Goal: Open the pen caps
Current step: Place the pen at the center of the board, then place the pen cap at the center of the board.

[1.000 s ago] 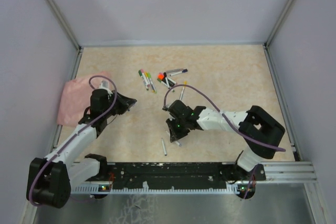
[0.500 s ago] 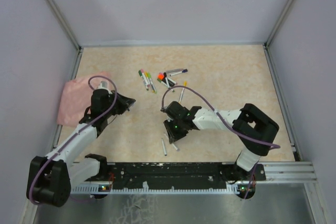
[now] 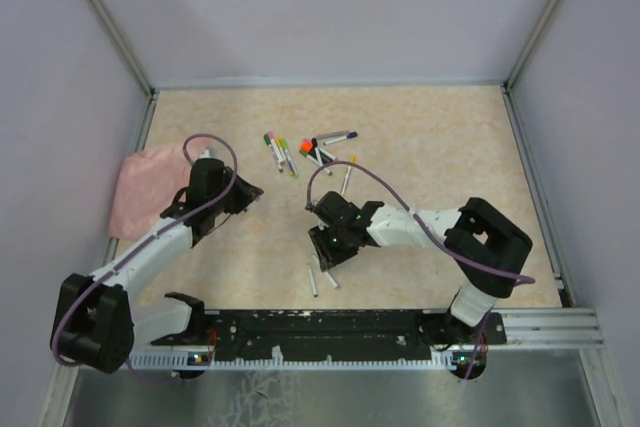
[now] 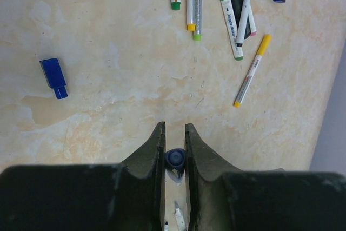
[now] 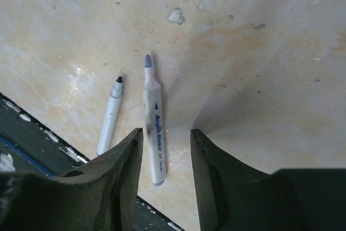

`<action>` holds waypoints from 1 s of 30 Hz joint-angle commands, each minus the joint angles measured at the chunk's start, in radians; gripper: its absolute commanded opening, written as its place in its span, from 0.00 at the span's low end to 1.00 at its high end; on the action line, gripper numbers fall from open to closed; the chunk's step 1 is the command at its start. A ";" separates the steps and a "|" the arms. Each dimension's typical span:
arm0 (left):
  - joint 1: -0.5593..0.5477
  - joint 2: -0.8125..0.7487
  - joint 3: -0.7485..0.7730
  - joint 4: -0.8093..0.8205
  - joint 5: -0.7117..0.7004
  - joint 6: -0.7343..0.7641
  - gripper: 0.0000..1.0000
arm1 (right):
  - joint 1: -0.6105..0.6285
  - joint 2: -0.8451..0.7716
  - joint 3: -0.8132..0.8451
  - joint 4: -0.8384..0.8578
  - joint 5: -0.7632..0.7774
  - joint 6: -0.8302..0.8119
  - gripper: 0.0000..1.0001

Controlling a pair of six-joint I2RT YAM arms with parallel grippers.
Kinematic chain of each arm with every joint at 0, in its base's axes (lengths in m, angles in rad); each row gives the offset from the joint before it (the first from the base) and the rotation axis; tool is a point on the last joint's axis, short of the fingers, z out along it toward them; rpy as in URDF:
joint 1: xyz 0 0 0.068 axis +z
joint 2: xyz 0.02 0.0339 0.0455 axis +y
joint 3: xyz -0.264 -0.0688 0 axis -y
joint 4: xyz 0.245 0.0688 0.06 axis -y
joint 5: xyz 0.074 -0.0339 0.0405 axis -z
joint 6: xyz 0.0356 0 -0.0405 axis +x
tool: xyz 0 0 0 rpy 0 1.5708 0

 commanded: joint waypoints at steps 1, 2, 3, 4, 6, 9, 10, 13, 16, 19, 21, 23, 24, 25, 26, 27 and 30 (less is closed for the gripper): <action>-0.036 0.065 0.088 -0.082 -0.080 0.034 0.01 | 0.006 -0.080 0.036 -0.030 0.114 -0.050 0.43; -0.041 0.086 0.102 -0.093 -0.087 0.034 0.01 | 0.005 -0.094 0.042 -0.033 0.127 -0.057 0.45; -0.046 0.106 0.118 -0.105 -0.098 0.035 0.01 | 0.003 -0.108 0.049 -0.036 0.137 -0.065 0.46; -0.051 0.127 0.137 -0.122 -0.112 0.033 0.01 | 0.000 -0.121 0.053 -0.037 0.141 -0.073 0.47; -0.059 0.186 0.179 -0.175 -0.143 0.028 0.01 | -0.012 -0.147 0.059 -0.029 0.142 -0.085 0.48; -0.064 0.273 0.245 -0.258 -0.184 0.021 0.01 | -0.038 -0.191 0.054 -0.002 0.128 -0.104 0.49; -0.065 0.302 0.265 -0.280 -0.193 0.020 0.01 | -0.047 -0.206 0.051 0.008 0.114 -0.115 0.49; -0.066 0.391 0.323 -0.340 -0.215 0.014 0.03 | -0.090 -0.257 0.040 0.049 0.069 -0.132 0.49; -0.067 0.468 0.384 -0.383 -0.235 0.024 0.05 | -0.155 -0.310 0.009 0.115 0.004 -0.105 0.49; -0.067 0.528 0.436 -0.422 -0.257 0.043 0.10 | -0.216 -0.349 -0.015 0.170 -0.039 -0.088 0.49; -0.067 0.564 0.464 -0.440 -0.261 0.058 0.12 | -0.249 -0.357 -0.019 0.180 -0.056 -0.085 0.49; -0.067 0.587 0.472 -0.446 -0.258 0.063 0.17 | -0.281 -0.358 -0.022 0.187 -0.075 -0.078 0.49; -0.067 0.597 0.473 -0.447 -0.257 0.062 0.19 | -0.297 -0.358 -0.022 0.192 -0.084 -0.075 0.49; -0.067 0.600 0.474 -0.447 -0.256 0.061 0.21 | -0.310 -0.358 -0.024 0.199 -0.091 -0.071 0.49; -0.067 0.602 0.475 -0.447 -0.256 0.061 0.23 | -0.327 -0.359 -0.024 0.206 -0.096 -0.068 0.49; -0.067 0.603 0.476 -0.447 -0.255 0.061 0.24 | -0.339 -0.359 -0.024 0.213 -0.101 -0.065 0.49; -0.067 0.595 0.478 -0.451 -0.261 0.059 0.29 | -0.368 -0.359 -0.022 0.233 -0.117 -0.062 0.49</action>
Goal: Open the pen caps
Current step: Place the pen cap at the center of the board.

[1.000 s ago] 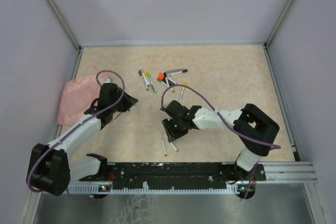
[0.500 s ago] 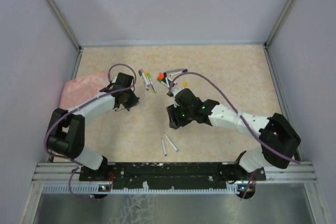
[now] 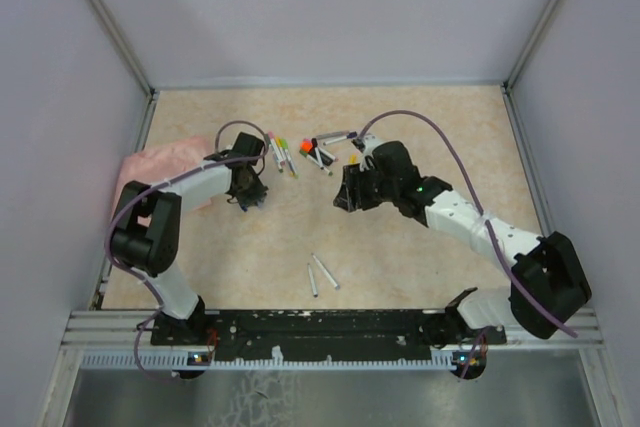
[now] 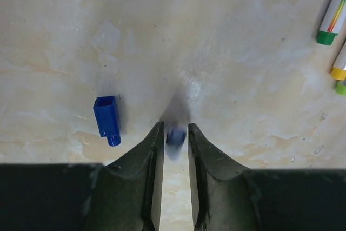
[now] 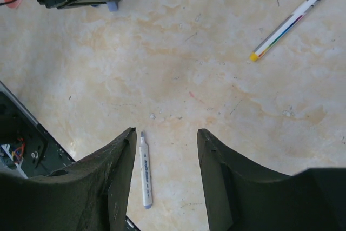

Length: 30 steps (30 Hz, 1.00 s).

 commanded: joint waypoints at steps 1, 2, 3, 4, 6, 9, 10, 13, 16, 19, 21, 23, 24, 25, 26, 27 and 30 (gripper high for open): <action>-0.006 -0.008 0.027 -0.037 -0.021 0.010 0.31 | -0.040 -0.026 0.002 0.090 -0.048 0.012 0.49; -0.006 -0.014 0.027 -0.038 -0.024 0.012 0.32 | -0.051 -0.024 0.003 0.098 -0.054 0.014 0.49; -0.006 -0.020 0.030 -0.043 -0.026 0.012 0.32 | -0.061 -0.023 0.003 0.108 -0.060 0.018 0.49; -0.006 -0.027 0.033 -0.046 -0.029 0.013 0.32 | -0.070 -0.020 0.005 0.116 -0.065 0.021 0.49; -0.006 -0.044 0.037 -0.053 -0.032 0.017 0.34 | -0.088 -0.016 0.013 0.125 -0.069 0.028 0.49; -0.006 -0.084 0.034 -0.056 -0.034 0.026 0.34 | -0.103 -0.008 0.029 0.130 -0.070 0.037 0.49; -0.005 -0.111 0.031 -0.056 -0.036 0.029 0.35 | -0.105 -0.005 0.034 0.133 -0.069 0.040 0.49; -0.006 -0.176 0.022 -0.033 -0.025 0.072 0.35 | -0.106 0.006 0.046 0.149 -0.061 0.055 0.49; -0.005 -0.238 0.000 0.031 0.018 0.137 0.40 | -0.107 0.032 0.066 0.154 -0.040 0.079 0.49; -0.002 -0.284 -0.015 0.074 0.070 0.216 0.45 | -0.110 0.069 0.103 0.130 -0.016 0.086 0.49; 0.001 -0.313 -0.022 0.092 0.106 0.269 0.52 | -0.113 0.096 0.122 0.120 -0.002 0.094 0.49; 0.004 -0.344 -0.034 0.113 0.135 0.305 0.61 | -0.117 0.121 0.143 0.117 0.003 0.102 0.49; 0.006 -0.364 -0.046 0.132 0.158 0.323 0.63 | -0.119 0.132 0.152 0.117 0.008 0.102 0.49; 0.009 -0.384 -0.059 0.153 0.180 0.341 0.66 | -0.121 0.144 0.160 0.116 0.013 0.105 0.49; 0.010 -0.404 -0.076 0.174 0.204 0.354 0.68 | -0.124 0.156 0.171 0.113 0.017 0.103 0.49; 0.011 -0.422 -0.088 0.199 0.232 0.369 0.68 | -0.128 0.167 0.180 0.111 0.024 0.101 0.49; 0.013 -0.479 -0.119 0.260 0.303 0.392 0.73 | -0.141 0.197 0.199 0.105 0.033 0.094 0.49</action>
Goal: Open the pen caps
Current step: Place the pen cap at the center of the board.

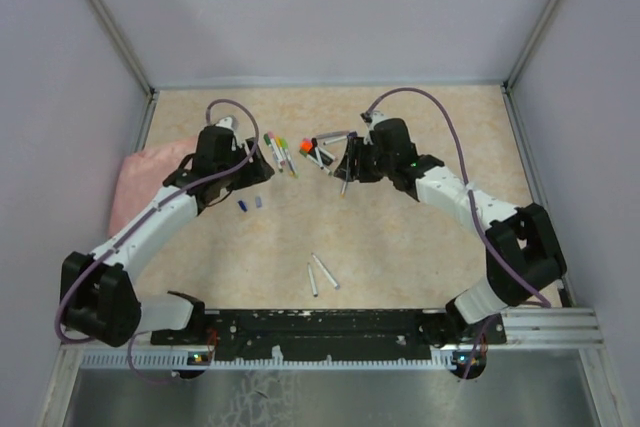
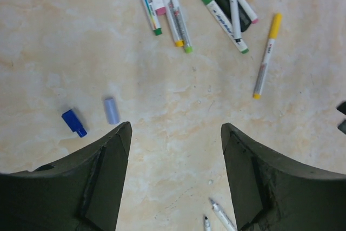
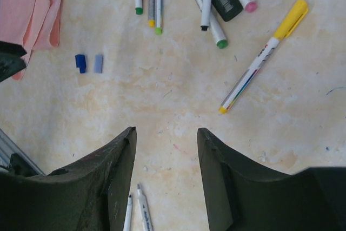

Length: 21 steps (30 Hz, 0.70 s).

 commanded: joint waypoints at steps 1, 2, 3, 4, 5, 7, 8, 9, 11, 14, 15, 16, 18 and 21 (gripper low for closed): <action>0.006 -0.093 -0.043 0.133 0.141 0.082 0.76 | -0.030 0.035 0.076 0.016 0.037 -0.005 0.49; 0.006 -0.110 -0.052 0.145 0.150 0.083 0.79 | -0.033 0.044 0.085 0.013 0.039 -0.007 0.49; 0.006 -0.132 -0.061 0.158 0.155 0.086 0.80 | -0.036 0.053 0.093 0.012 0.044 -0.011 0.49; 0.008 -0.147 -0.069 0.165 0.156 0.087 0.85 | -0.037 0.062 0.100 0.010 0.051 -0.016 0.49; 0.009 -0.162 -0.076 0.168 0.153 0.086 0.88 | -0.037 0.072 0.110 0.006 0.058 -0.023 0.49; 0.010 -0.189 -0.084 0.170 0.159 0.104 0.94 | -0.037 0.096 0.130 -0.004 0.068 -0.035 0.49; 0.011 -0.201 -0.087 0.168 0.164 0.114 0.97 | -0.038 0.107 0.140 -0.008 0.073 -0.040 0.49; 0.011 -0.213 -0.090 0.167 0.171 0.128 0.99 | -0.037 0.116 0.150 -0.013 0.078 -0.044 0.49; 0.012 -0.225 -0.095 0.161 0.185 0.154 1.00 | -0.037 0.138 0.171 -0.017 0.086 -0.051 0.49; 0.013 -0.229 -0.091 0.134 0.191 0.190 1.00 | -0.038 0.184 0.199 -0.021 0.102 -0.056 0.49; 0.014 -0.227 -0.086 0.122 0.191 0.201 1.00 | -0.038 0.204 0.209 -0.023 0.106 -0.057 0.49; 0.014 -0.225 -0.082 0.110 0.192 0.212 1.00 | -0.038 0.219 0.225 -0.028 0.116 -0.058 0.49; 0.014 -0.219 -0.075 0.087 0.186 0.230 1.00 | -0.037 0.252 0.257 -0.056 0.128 -0.056 0.49; 0.014 -0.218 -0.098 0.106 0.221 0.234 1.00 | -0.037 0.296 0.319 -0.120 0.133 -0.071 0.49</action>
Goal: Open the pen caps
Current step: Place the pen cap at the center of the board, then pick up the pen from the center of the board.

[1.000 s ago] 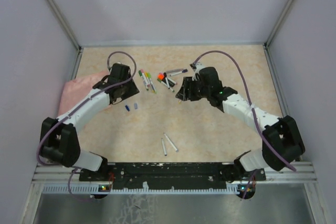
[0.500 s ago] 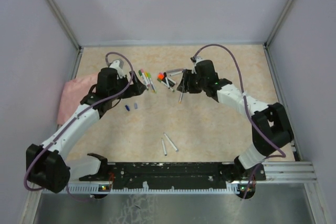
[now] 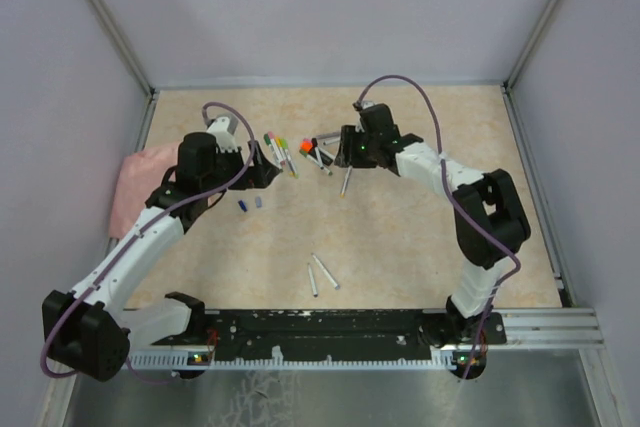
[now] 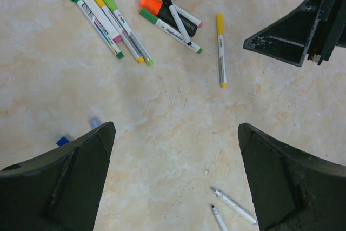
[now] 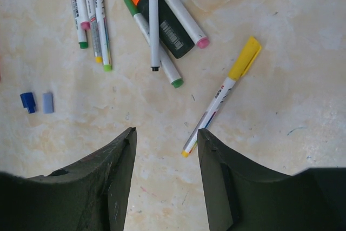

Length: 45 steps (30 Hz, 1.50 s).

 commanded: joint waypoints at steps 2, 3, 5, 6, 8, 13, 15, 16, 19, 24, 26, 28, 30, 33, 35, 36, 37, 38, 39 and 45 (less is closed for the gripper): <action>0.005 -0.002 -0.030 0.028 0.061 0.035 1.00 | -0.006 0.074 0.136 -0.084 0.039 -0.050 0.49; 0.005 -0.002 -0.033 0.035 0.057 0.034 1.00 | -0.006 0.095 0.161 -0.108 0.051 -0.055 0.49; 0.006 -0.005 -0.033 0.036 0.031 0.039 1.00 | -0.006 0.144 0.222 -0.160 0.069 -0.059 0.49; 0.006 -0.005 -0.032 0.036 0.020 0.044 1.00 | -0.006 0.166 0.250 -0.186 0.080 -0.057 0.49; 0.006 -0.003 -0.029 0.035 0.014 0.051 1.00 | -0.005 0.200 0.290 -0.225 0.107 -0.045 0.49; 0.006 0.017 -0.026 0.040 0.019 0.044 1.00 | 0.010 0.254 0.340 -0.288 0.206 -0.013 0.49; 0.006 0.022 -0.025 0.041 0.017 0.043 1.00 | 0.021 0.290 0.379 -0.339 0.248 -0.001 0.49; 0.006 0.024 -0.025 0.041 0.016 0.043 1.00 | 0.031 0.310 0.404 -0.372 0.278 0.006 0.49; 0.006 0.031 -0.024 0.042 0.009 0.043 1.00 | 0.048 0.341 0.430 -0.404 0.329 0.029 0.48; 0.009 0.047 -0.019 0.040 0.017 0.034 1.00 | 0.056 0.352 0.401 -0.375 0.320 0.061 0.43; 0.009 0.053 -0.020 0.041 0.030 0.029 1.00 | 0.058 0.352 0.395 -0.384 0.329 0.065 0.41; 0.009 0.056 -0.017 0.041 0.033 0.028 1.00 | 0.058 0.348 0.371 -0.379 0.324 0.067 0.37; 0.009 0.060 -0.015 0.044 0.035 0.025 1.00 | 0.058 0.344 0.347 -0.370 0.313 0.074 0.36; 0.011 0.065 -0.012 0.044 0.048 0.019 1.00 | 0.058 0.335 0.299 -0.354 0.297 0.086 0.36; 0.011 0.062 -0.011 0.043 0.058 0.017 1.00 | 0.058 0.326 0.268 -0.337 0.290 0.090 0.35; 0.011 0.060 -0.013 0.043 0.059 0.016 1.00 | 0.059 0.321 0.256 -0.329 0.287 0.091 0.35; 0.011 0.058 -0.014 0.042 0.060 0.015 1.00 | 0.059 0.317 0.245 -0.325 0.282 0.092 0.35; 0.011 0.057 -0.013 0.043 0.062 0.013 1.00 | 0.059 0.316 0.236 -0.324 0.280 0.092 0.35; 0.011 0.056 -0.012 0.042 0.064 0.012 1.00 | 0.059 0.314 0.230 -0.323 0.278 0.091 0.32; 0.011 0.042 -0.013 0.041 0.083 0.001 1.00 | 0.059 0.294 0.168 -0.319 0.285 0.076 0.26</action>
